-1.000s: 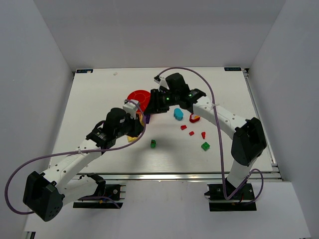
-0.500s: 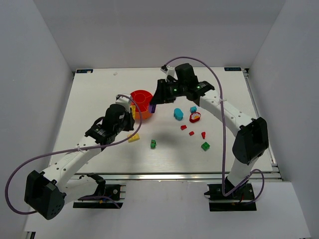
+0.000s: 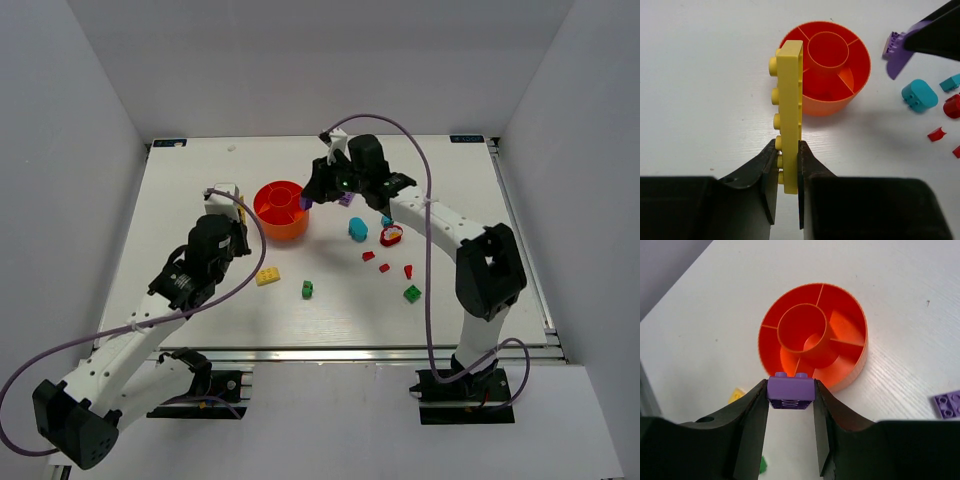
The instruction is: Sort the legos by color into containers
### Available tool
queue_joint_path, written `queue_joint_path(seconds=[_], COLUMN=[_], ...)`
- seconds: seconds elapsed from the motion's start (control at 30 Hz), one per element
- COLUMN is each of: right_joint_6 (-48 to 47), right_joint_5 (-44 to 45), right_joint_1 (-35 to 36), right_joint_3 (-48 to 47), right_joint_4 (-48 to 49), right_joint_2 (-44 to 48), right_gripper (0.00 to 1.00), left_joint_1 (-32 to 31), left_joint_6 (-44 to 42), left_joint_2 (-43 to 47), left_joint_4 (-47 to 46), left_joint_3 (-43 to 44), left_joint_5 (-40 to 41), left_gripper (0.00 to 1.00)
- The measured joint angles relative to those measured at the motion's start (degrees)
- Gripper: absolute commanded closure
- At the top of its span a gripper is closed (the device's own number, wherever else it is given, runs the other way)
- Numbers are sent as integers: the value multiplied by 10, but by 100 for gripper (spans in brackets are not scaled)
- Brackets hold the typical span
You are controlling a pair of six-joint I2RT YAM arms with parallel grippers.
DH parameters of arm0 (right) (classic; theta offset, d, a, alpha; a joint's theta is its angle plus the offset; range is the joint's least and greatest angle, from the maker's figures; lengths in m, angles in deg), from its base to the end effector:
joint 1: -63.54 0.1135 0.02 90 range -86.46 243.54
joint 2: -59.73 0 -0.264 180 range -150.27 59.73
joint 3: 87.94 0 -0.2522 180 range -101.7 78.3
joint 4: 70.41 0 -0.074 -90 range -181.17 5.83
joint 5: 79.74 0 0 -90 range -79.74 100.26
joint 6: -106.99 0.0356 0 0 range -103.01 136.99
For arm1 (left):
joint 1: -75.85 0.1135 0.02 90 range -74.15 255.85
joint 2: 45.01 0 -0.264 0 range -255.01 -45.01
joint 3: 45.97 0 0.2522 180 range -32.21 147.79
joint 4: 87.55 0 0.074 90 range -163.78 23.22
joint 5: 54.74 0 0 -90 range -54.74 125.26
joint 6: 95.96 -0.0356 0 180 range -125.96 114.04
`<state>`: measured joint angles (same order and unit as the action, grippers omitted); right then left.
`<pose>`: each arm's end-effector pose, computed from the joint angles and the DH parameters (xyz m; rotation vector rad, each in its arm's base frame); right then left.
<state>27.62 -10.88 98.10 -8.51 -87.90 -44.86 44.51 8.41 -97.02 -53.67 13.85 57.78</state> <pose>0.3533 0.2589 0.3120 -0.6655 1.9105 0.8707 0.1808 -0.0941 0.3089 0.0487 1.9901 -0.1164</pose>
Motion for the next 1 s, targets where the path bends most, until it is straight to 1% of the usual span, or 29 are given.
queue_joint_path(seconds=[0.1,0.3,0.5,0.53,0.6,0.63,0.67,0.73,0.9,1.0], right_joint_6=[-11,-32,-54,-56,-60,-62,-64,-65,-66,-68], right_joint_5=[15,32,35,34,33,31,30,29,28,26], right_joint_1=[7,9,8,8,8,8,8,8,8,8], right_joint_3=[-1,-32,-39,-39,-40,-40,-40,-40,-37,-32], right_joint_4=[49,89,119,126,131,134,134,134,140,144], right_joint_2=[-37,-108,-123,-123,-123,-123,-123,-123,-123,-123], right_gripper=[100,100,100,99,91,84,82,78,74,70], left_joint_1=[0,0,0,0,0,0,0,0,0,0], left_joint_6=[-10,-21,-24,-24,-24,-24,-24,-24,-25,-25], left_joint_2=[24,48,59,62,64,65,65,65,65,65], left_joint_4=[-12,-21,-22,-22,-23,-24,-25,-25,-26,-26], left_joint_3=[-12,-46,-53,-53,-53,-53,-53,-53,-53,-53], left_joint_5=[12,25,31,32,32,32,32,32,30,25], left_gripper=[100,100,100,100,100,100,100,100,100,100])
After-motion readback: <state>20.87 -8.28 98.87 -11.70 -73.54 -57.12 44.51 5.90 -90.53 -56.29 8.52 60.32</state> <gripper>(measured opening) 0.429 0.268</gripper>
